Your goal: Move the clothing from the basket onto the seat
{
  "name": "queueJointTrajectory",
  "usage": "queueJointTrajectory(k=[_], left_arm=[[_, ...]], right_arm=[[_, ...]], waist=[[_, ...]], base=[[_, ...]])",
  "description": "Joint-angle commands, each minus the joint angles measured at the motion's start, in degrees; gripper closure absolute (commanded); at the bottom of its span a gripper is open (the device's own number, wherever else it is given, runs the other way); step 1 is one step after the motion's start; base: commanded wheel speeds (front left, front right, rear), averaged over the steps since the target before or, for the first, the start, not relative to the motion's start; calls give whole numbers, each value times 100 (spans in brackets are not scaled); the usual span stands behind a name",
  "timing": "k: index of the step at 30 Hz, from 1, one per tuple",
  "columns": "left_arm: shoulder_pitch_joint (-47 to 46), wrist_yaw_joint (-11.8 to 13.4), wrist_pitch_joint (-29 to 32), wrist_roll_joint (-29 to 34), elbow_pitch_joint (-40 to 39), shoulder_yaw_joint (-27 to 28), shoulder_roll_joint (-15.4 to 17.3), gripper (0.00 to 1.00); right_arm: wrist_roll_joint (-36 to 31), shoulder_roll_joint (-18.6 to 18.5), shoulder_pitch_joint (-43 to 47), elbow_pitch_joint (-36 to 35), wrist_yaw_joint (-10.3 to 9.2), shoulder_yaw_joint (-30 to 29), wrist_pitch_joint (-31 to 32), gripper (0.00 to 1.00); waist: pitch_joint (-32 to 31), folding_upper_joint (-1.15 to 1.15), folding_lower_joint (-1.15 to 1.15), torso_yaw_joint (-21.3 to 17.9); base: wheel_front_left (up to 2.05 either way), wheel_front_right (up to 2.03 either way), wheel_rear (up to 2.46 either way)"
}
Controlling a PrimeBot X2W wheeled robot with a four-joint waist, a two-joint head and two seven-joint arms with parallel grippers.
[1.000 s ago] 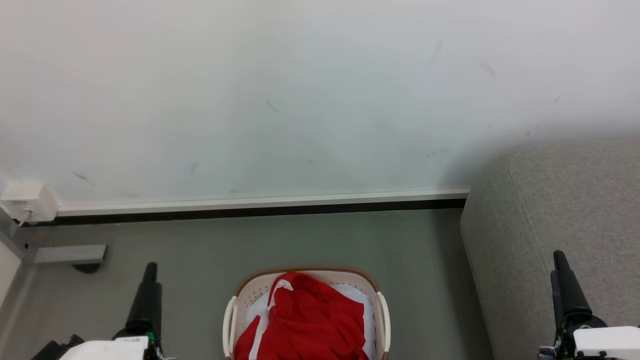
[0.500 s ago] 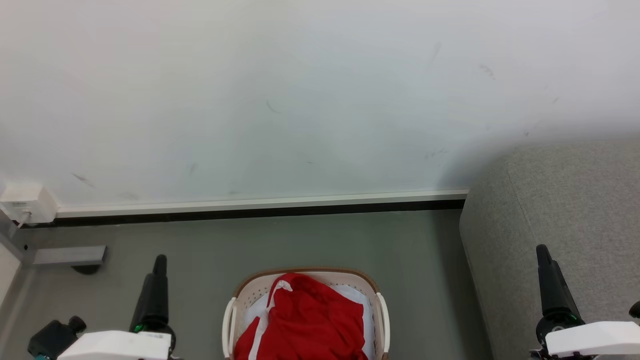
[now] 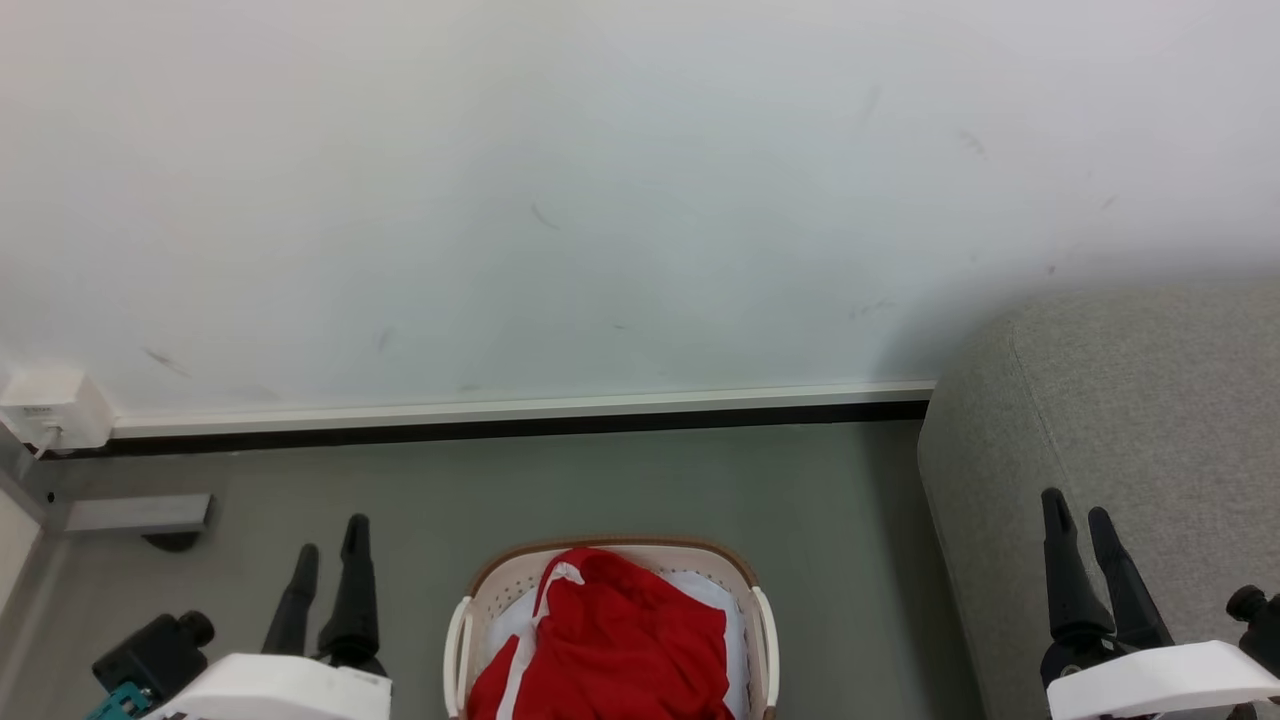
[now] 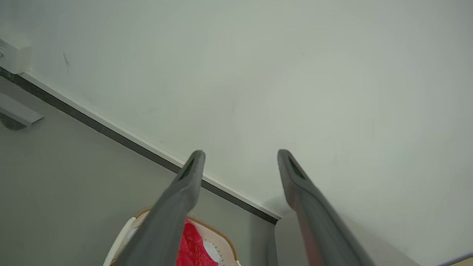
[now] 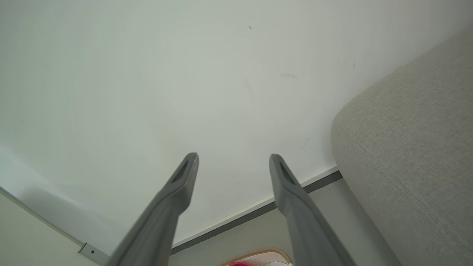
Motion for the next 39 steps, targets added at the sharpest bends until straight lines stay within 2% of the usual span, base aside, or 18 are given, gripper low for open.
queueJointTrajectory(k=[1,17,39], left_arm=[[15,54,-77,259,-71,-41,95,0],[54,310,-344,1259,23,-263,206,0],[99,451,-652,2464,-11,-407,259,0]], right_arm=[[-282,-22,-11,-65,-5,43,-70,0],[-1380,-63,2,84,-6,251,-341,0],[-2484,-68,-22,176,-8,422,-654,0]], waist=[[-5,0,0,-1],[-50,0,0,-18],[-100,0,0,-28]], base=[[0,0,0],[0,0,0],[0,0,0]])
